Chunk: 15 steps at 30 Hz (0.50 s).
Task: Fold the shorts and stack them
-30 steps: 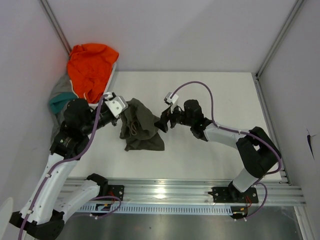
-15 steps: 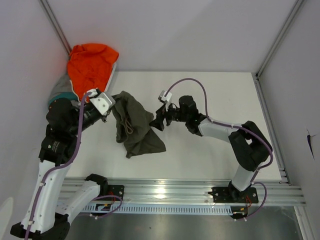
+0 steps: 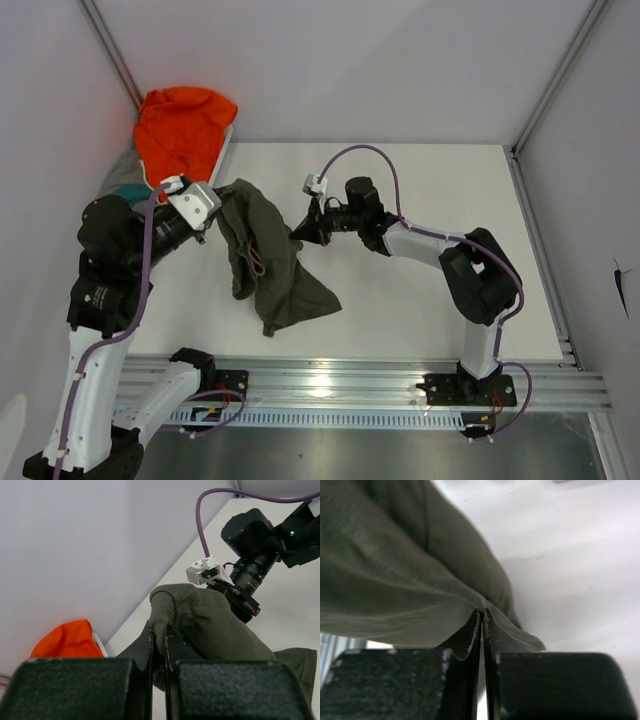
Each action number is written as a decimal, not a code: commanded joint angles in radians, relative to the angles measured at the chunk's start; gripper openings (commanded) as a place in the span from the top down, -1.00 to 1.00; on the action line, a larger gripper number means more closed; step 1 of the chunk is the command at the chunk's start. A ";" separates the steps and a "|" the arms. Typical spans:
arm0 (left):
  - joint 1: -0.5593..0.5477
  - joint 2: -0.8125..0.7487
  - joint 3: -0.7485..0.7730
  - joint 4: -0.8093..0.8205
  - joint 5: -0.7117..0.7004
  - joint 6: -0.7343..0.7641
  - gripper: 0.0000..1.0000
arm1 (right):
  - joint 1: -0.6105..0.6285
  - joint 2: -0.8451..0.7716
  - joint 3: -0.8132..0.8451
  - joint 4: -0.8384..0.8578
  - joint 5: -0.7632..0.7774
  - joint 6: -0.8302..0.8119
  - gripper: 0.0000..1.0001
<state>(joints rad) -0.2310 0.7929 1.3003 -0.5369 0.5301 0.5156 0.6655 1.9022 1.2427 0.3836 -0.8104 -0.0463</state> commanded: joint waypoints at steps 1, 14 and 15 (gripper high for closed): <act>0.027 0.026 0.048 0.083 -0.018 -0.005 0.99 | 0.000 -0.081 -0.046 0.052 -0.050 0.042 1.00; 0.062 0.305 0.217 0.143 -0.334 -0.101 0.99 | -0.101 -0.339 0.014 -0.348 0.483 -0.024 1.00; 0.064 0.330 0.232 0.161 -0.323 -0.098 0.99 | -0.101 -0.336 0.055 -0.385 0.503 -0.065 1.00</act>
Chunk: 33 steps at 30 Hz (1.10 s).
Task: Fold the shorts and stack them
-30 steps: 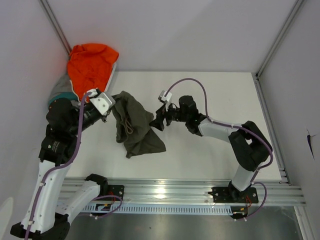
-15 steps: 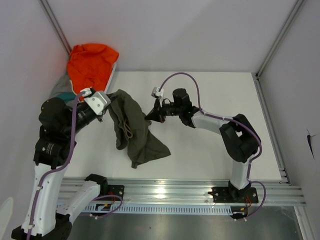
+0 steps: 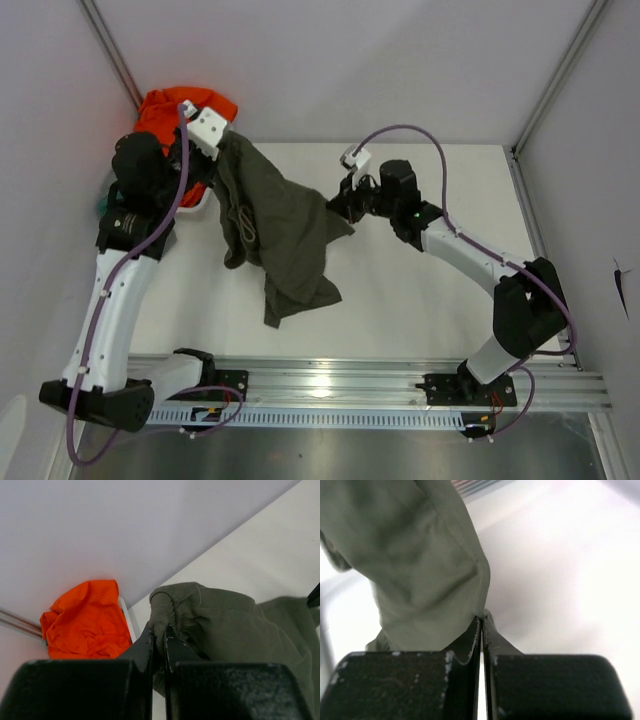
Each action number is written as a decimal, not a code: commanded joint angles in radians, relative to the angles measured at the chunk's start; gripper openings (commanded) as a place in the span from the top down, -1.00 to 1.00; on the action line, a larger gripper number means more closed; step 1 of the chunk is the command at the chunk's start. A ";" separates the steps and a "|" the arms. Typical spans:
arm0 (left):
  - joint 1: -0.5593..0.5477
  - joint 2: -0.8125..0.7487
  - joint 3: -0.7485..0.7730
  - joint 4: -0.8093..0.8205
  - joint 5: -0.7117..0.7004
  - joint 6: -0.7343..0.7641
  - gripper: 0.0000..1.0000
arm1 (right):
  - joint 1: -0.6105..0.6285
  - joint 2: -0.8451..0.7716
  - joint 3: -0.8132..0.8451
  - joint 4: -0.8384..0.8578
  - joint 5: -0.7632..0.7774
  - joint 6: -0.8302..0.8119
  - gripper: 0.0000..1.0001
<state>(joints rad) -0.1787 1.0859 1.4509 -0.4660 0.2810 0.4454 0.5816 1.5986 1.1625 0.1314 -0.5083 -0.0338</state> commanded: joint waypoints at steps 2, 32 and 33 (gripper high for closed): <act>0.012 0.043 0.048 0.122 -0.065 -0.019 0.99 | 0.012 -0.035 0.225 -0.248 0.232 -0.106 1.00; 0.238 -0.262 -0.701 0.636 0.009 -0.019 0.99 | 0.666 0.009 -0.204 -0.142 0.521 0.038 -0.41; 0.242 -0.261 -0.701 0.638 0.009 -0.022 0.99 | 0.664 -0.003 -0.230 -0.142 0.521 0.011 -0.43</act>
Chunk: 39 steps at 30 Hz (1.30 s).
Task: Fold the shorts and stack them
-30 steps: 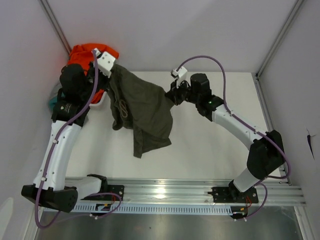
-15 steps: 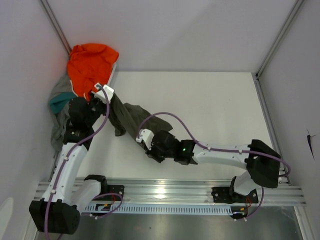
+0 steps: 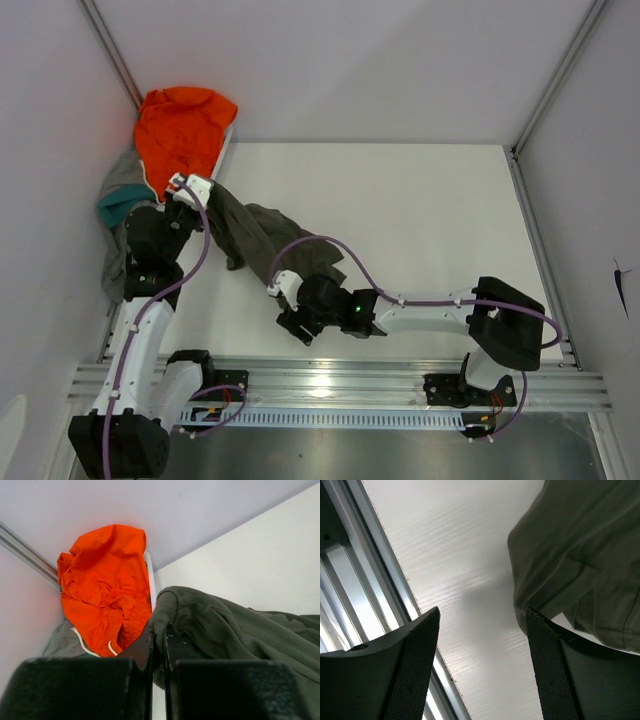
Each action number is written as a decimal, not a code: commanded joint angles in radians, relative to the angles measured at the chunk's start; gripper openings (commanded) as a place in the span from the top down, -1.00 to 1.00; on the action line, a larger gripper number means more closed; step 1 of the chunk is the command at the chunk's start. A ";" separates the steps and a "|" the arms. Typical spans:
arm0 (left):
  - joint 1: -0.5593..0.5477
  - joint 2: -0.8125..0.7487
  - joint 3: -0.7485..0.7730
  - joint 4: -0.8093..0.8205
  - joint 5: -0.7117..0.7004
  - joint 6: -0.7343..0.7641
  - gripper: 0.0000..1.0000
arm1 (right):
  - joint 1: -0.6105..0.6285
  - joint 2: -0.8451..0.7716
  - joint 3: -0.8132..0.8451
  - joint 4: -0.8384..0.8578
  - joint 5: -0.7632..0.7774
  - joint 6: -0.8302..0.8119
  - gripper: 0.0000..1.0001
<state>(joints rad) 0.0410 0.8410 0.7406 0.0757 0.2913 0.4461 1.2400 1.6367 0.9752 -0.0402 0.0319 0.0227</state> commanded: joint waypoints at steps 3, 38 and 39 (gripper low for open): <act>0.040 -0.010 0.017 0.093 0.019 -0.027 0.99 | -0.011 -0.054 -0.094 0.082 -0.020 -0.089 -0.46; 0.069 0.009 0.034 0.090 0.088 -0.049 0.99 | -0.011 0.149 -0.064 0.260 0.129 -0.129 0.12; 0.069 0.009 0.033 0.088 0.088 -0.047 0.99 | -0.011 0.152 -0.061 0.261 0.128 -0.129 0.24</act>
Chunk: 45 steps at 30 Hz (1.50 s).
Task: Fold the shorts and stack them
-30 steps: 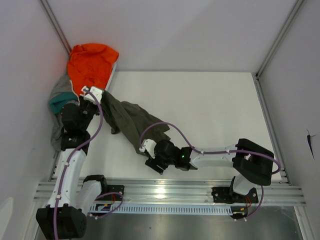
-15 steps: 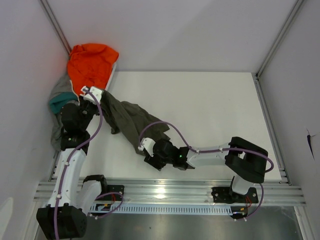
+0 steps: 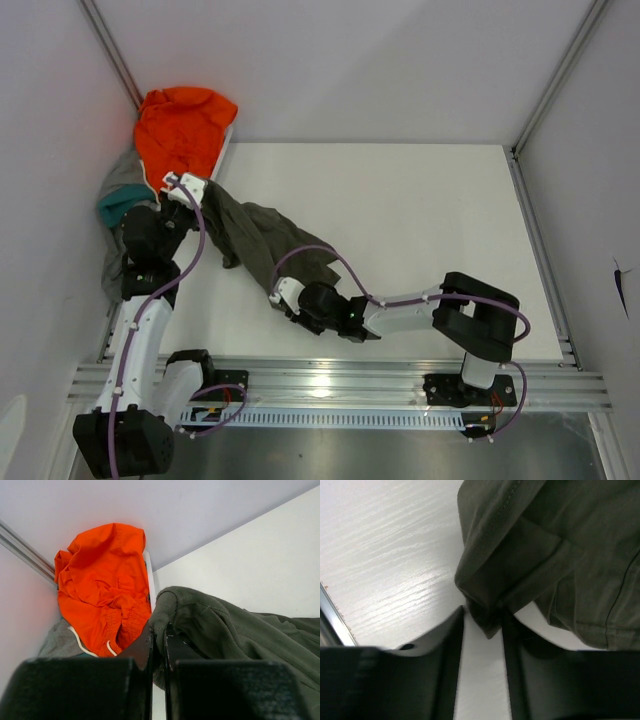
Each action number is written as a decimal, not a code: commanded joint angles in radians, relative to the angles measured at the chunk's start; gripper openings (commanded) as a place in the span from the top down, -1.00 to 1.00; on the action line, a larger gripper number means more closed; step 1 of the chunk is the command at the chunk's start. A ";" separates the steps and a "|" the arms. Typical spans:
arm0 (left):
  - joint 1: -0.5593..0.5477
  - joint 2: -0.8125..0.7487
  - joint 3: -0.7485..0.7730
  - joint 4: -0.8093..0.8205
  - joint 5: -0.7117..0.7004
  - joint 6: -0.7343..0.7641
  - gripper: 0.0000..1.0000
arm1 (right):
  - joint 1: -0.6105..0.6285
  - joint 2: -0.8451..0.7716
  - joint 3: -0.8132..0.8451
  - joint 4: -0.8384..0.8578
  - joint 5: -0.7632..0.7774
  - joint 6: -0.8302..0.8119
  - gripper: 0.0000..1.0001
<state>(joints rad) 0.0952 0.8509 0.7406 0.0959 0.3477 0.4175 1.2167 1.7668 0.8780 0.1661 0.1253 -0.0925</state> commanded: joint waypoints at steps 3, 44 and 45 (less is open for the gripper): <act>0.015 -0.001 0.040 0.061 0.036 -0.022 0.99 | 0.012 0.029 0.050 0.041 0.060 -0.006 0.94; 0.054 0.059 0.772 -0.281 0.456 -0.453 0.99 | -0.765 -0.753 0.533 -0.364 -0.147 0.020 1.00; 0.054 0.077 0.792 -0.282 0.459 -0.456 0.99 | -0.789 -0.732 0.541 -0.366 -0.157 0.034 1.00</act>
<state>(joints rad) 0.1440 0.7967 1.5074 -0.1532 0.8082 -0.0166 0.4805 0.9245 1.4132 -0.1417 -0.0826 -0.0780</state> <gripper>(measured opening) 0.038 0.011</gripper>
